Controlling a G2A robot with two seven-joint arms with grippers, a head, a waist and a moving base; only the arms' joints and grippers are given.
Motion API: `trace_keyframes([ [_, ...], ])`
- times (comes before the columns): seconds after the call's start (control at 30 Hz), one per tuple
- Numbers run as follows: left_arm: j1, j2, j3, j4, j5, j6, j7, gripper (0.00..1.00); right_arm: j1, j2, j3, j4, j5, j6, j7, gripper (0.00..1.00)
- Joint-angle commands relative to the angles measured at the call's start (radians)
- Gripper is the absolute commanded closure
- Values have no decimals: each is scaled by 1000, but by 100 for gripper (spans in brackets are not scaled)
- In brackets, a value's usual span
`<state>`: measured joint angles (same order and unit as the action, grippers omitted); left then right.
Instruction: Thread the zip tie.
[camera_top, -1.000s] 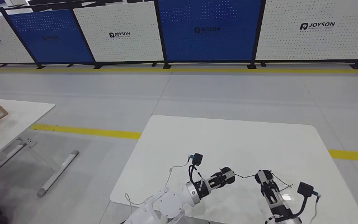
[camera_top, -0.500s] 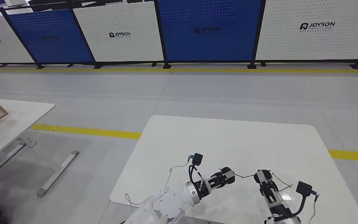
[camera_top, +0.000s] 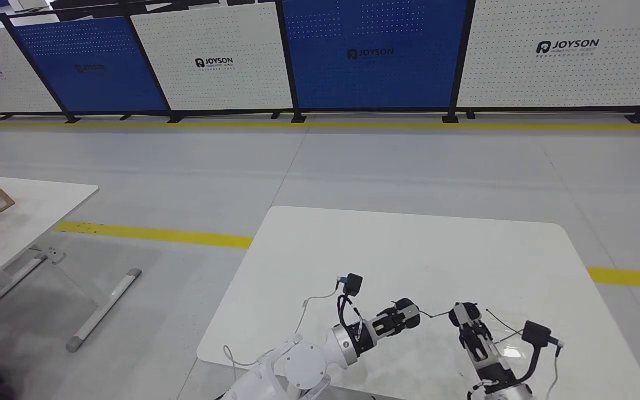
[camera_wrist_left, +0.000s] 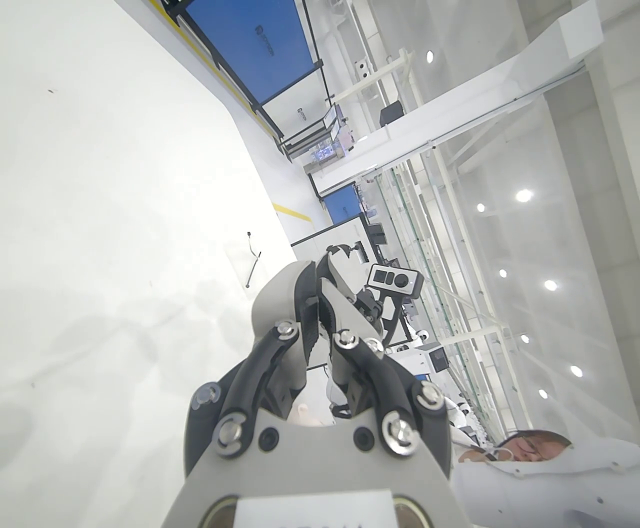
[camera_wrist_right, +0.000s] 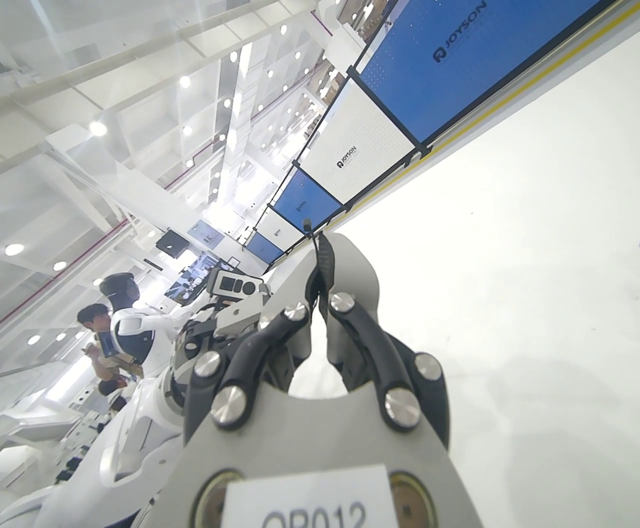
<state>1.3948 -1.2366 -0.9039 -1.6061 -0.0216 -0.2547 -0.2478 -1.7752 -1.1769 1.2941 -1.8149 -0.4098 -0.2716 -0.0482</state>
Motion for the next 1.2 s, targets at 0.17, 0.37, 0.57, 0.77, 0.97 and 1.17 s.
trace_keyframes([
  [0.17, 0, 0, 0, 0, 0, 0, 0, 100, 2, -3, -2, 9, 35, -22, 23, 100],
  [0.37, 0, 0, 0, 0, 0, 0, 0, 100, 25, -7, -1, 44, 73, -23, 38, 100],
  [0.57, 3, -2, 4, -3, -24, -4, 8, 100, 41, -9, 2, 58, 111, -46, 67, 100],
  [0.77, -7, -7, 19, 11, -45, -12, 0, 100, 55, -12, -10, 61, 121, -54, 101, 100],
  [0.97, -4, -3, 5, 9, -19, -7, 13, 100, 52, -13, 2, 64, 130, -63, 91, 100],
  [1.17, 11, 3, -4, -17, 12, 6, 10, 87, 41, -13, 17, 59, 127, -64, 84, 100],
])
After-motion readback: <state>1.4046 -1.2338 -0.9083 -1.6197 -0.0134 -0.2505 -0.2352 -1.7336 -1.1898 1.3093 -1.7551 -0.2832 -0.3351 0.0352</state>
